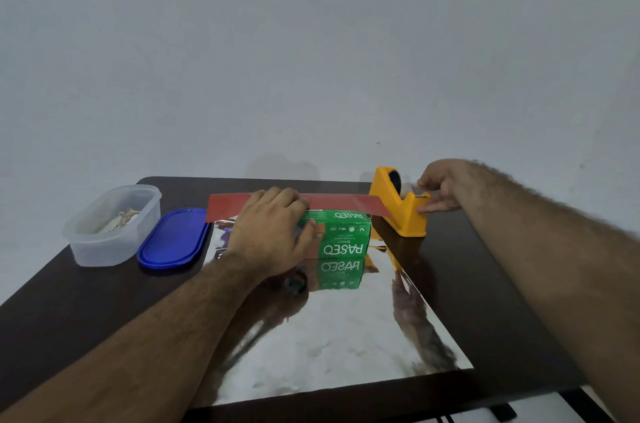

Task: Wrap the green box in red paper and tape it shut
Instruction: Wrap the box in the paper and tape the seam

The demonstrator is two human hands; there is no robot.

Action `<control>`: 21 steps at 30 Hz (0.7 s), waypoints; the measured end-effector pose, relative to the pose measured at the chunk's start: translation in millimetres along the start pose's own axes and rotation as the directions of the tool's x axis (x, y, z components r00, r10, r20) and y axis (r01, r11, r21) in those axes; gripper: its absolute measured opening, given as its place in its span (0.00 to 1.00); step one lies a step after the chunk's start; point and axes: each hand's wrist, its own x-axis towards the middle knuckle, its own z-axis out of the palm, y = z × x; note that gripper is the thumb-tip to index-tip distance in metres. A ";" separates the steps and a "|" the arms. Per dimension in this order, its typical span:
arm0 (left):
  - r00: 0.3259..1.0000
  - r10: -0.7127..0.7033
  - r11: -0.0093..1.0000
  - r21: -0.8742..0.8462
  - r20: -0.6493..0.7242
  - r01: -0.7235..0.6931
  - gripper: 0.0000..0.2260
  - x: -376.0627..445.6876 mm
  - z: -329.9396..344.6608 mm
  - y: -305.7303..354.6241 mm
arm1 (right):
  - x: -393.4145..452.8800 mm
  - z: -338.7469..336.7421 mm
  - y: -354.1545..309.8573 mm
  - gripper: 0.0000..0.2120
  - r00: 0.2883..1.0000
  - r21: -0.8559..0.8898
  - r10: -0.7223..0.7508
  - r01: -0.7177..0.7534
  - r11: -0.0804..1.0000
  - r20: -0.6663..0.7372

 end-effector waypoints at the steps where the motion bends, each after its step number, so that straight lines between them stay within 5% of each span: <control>1: 1.000 0.001 1.000 0.001 0.001 -0.001 0.22 -0.2 0.1 0.0 | -0.7 -0.3 -0.1 0.10 1.000 0.017 -0.005 0.005 1.000 -0.009; 7: 1.000 0.003 1.000 0.010 0.004 -0.003 0.22 -0.4 0.4 0.2 | -16.2 -3.6 -3.2 0.23 0.998 -0.036 -0.043 0.044 0.998 0.040; 21: 1.000 0.007 0.999 0.044 0.007 -0.007 0.23 -0.7 2.2 -2.9 | -4.9 -8.3 25.7 0.23 0.997 0.173 -0.080 0.080 0.982 -0.010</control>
